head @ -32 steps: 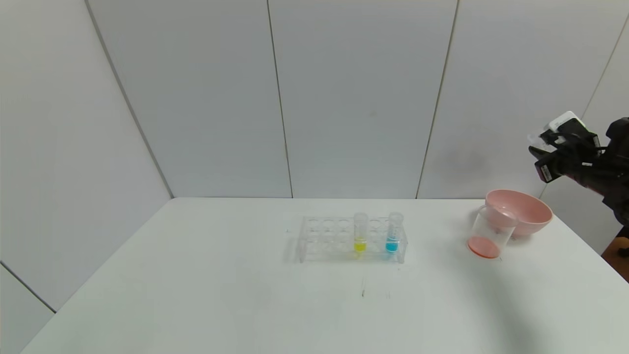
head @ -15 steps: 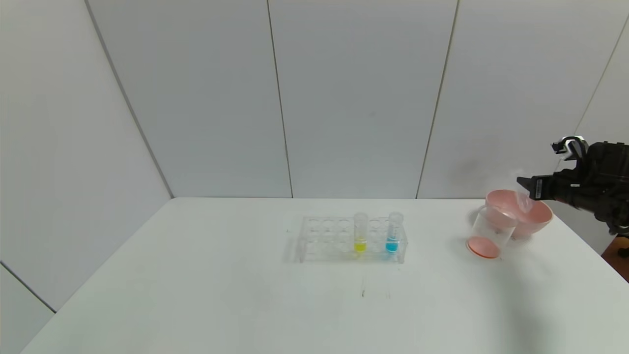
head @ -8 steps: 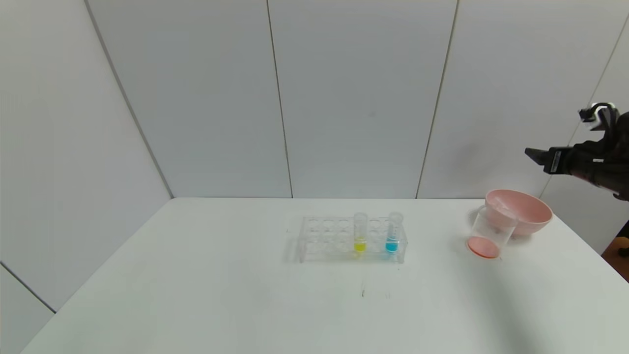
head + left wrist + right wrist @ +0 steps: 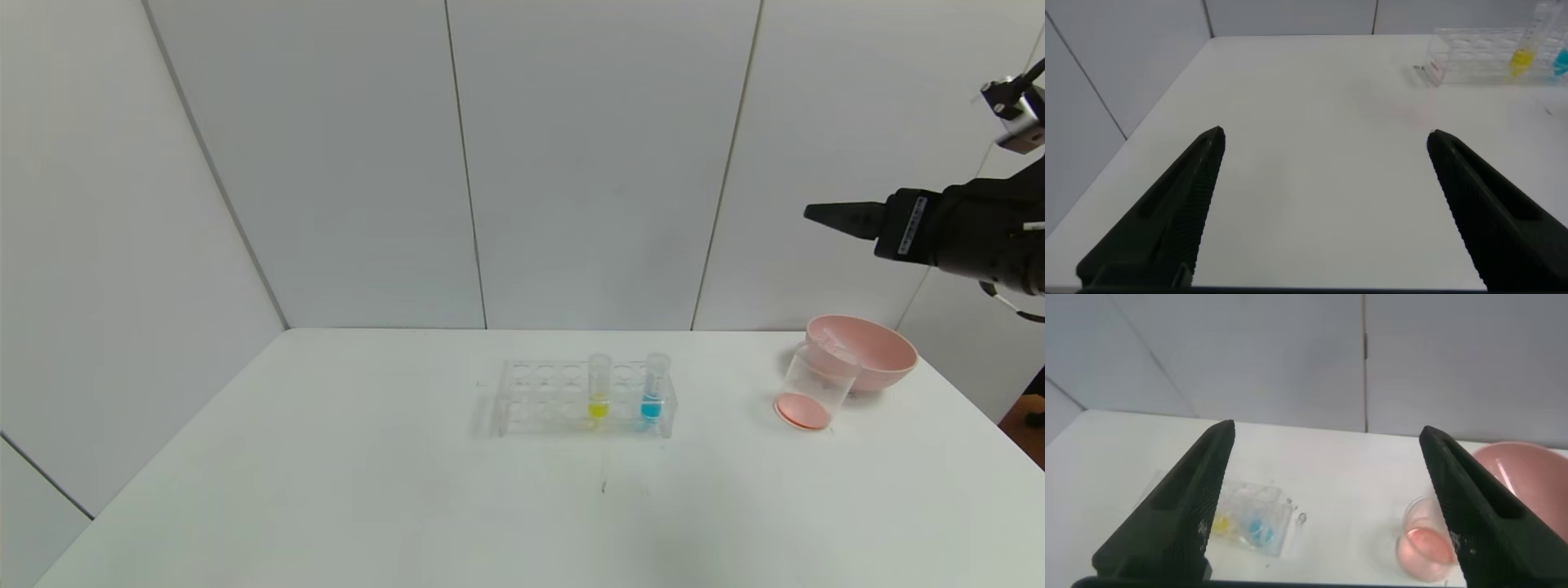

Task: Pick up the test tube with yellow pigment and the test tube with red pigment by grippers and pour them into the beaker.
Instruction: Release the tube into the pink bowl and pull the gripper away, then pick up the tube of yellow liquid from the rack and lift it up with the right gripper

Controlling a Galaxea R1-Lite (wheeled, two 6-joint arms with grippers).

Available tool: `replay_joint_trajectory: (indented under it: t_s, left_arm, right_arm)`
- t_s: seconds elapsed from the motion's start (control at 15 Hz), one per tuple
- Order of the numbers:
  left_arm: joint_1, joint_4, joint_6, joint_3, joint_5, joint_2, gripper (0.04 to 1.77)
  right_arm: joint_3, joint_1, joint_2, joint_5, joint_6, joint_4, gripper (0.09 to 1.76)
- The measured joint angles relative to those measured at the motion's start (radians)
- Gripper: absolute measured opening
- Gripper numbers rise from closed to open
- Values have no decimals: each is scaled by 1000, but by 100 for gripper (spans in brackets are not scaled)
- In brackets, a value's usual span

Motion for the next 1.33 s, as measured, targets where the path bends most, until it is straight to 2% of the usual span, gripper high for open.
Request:
replay_joint_trajectory:
  t_s: [0.13,0.27,0.4,0.53,0.67,0.8,1.33]
  left_arm:
    - [0,0,0,0,0,0,176]
    - [0,0,0,0,0,0,176]
    - [0,0,0,0,0,0,176]
    - [0,0,0,0,0,0,176]
    - [0,0,0,0,0,0,176]
    - [0,0,0,0,0,0,176]
    - [0,0,0,0,0,0,176]
  right_arm:
    - [94,155,-64,-146,19,0,164]
    - [219,332,-101,-320,41,-70,165]
    - [361,494,-103,-457,59,-238,167]
    - [462,599,-53,-558,65,-397,168]
    - [506,650,26,-602,67,-482,168]
    - [505,672,118,-616,69,-511,169]
    - [276,678,449,-619,84,-517,170]
